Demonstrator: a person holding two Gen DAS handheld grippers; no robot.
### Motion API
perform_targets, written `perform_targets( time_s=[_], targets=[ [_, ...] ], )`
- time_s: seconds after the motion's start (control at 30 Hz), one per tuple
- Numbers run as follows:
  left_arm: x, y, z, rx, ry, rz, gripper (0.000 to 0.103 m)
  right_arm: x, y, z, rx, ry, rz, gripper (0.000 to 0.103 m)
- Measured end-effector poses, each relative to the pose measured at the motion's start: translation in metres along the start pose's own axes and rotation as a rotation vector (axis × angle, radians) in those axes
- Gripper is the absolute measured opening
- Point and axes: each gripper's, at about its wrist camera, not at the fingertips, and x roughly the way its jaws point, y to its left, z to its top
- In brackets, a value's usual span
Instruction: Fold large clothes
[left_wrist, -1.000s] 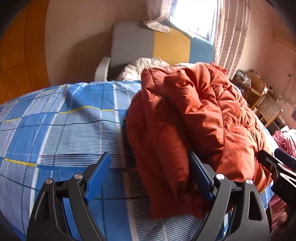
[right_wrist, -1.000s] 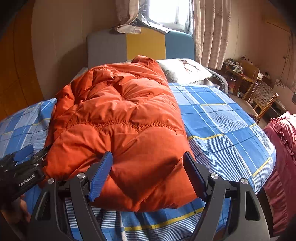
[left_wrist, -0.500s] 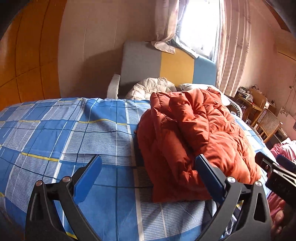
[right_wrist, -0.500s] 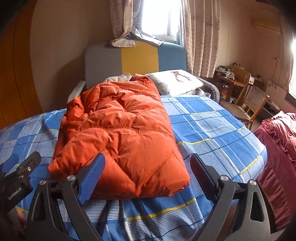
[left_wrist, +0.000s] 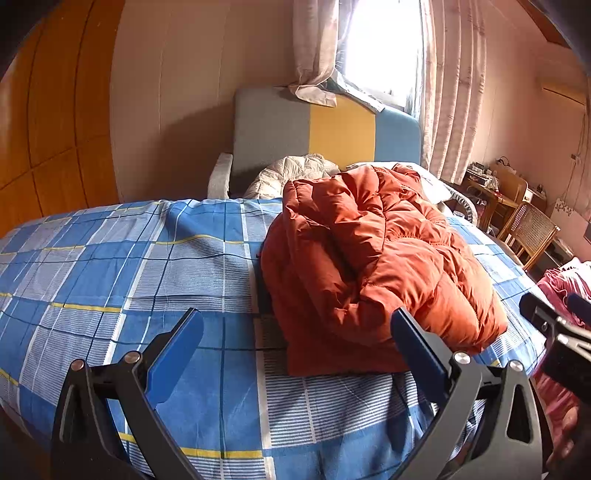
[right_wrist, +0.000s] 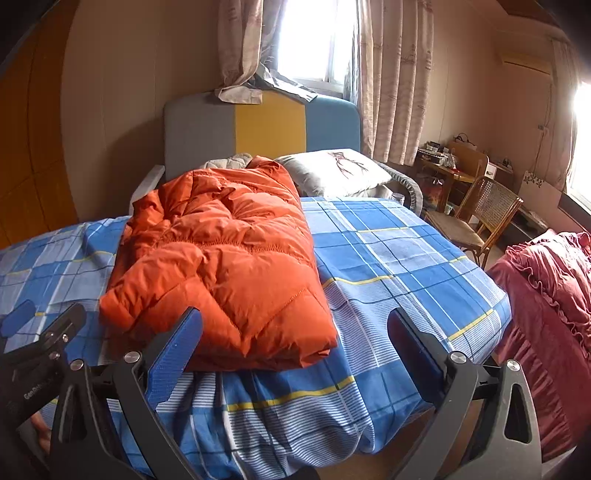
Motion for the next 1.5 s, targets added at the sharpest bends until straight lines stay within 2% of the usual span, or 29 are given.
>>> perform_targets(
  time_s=[0.27, 0.83, 1.5],
  targets=[
    [-0.007, -0.006, -0.003, 0.027, -0.036, 0.071, 0.101, 0.0, -0.002, -0.003, 0.01, 0.003, -0.002, 0.1],
    [-0.012, -0.008, -0.002, 0.021, -0.03, 0.054, 0.101, 0.0, 0.003, -0.003, 0.0, -0.002, 0.015, 0.1],
    [-0.02, 0.006, -0.004, -0.024, -0.047, 0.086, 0.101, -0.001, 0.016, -0.002, -0.022, 0.004, 0.052, 0.1]
  ],
)
